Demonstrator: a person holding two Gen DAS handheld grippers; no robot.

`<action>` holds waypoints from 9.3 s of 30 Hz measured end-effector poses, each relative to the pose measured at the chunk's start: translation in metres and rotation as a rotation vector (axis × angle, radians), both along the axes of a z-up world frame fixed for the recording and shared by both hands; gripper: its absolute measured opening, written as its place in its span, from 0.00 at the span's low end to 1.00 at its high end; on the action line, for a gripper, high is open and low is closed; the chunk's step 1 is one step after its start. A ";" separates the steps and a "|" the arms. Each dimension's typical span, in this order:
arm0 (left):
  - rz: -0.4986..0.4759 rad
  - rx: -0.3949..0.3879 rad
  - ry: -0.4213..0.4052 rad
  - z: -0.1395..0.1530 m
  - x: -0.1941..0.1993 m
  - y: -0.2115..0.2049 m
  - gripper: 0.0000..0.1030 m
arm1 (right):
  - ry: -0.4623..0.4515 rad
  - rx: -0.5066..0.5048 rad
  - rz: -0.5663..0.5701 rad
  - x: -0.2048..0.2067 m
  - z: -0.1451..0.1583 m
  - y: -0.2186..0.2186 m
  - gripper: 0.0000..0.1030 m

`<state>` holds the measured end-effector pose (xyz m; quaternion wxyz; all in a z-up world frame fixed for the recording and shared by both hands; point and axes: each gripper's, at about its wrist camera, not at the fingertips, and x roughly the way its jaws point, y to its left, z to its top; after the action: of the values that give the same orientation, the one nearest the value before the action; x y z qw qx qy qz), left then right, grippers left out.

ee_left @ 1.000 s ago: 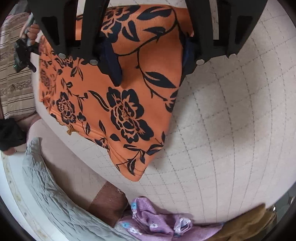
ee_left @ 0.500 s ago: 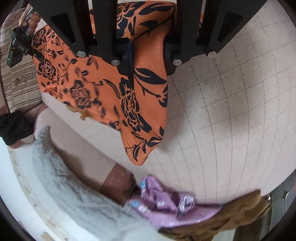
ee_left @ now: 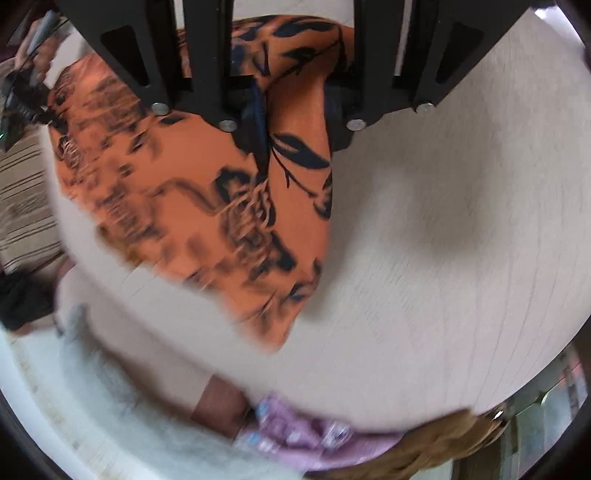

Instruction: Fold small clothes

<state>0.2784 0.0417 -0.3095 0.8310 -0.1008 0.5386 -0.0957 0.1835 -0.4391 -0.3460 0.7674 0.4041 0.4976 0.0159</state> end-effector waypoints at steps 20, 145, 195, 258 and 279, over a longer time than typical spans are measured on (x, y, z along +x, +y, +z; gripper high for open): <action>-0.126 0.339 -0.236 0.030 -0.070 -0.073 0.45 | -0.225 -0.316 0.269 -0.035 0.056 0.140 0.38; -0.090 0.423 -0.312 0.027 -0.061 -0.086 1.00 | -0.222 0.284 -0.470 -0.113 -0.025 0.038 0.66; 0.560 0.235 -0.088 0.040 -0.020 0.169 1.00 | -0.406 -0.185 0.102 0.001 0.123 0.293 0.15; -0.149 0.267 -0.403 0.048 -0.087 0.012 0.16 | -0.351 -0.299 0.302 -0.013 0.024 0.289 0.35; -0.063 0.316 -0.285 0.018 -0.062 0.039 0.42 | -0.302 -0.306 0.333 -0.034 0.028 0.273 0.37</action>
<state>0.2168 0.0806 -0.2916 0.9008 0.0625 0.4268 -0.0494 0.1497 -0.1663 -0.3184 0.8719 0.1891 0.4336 0.1267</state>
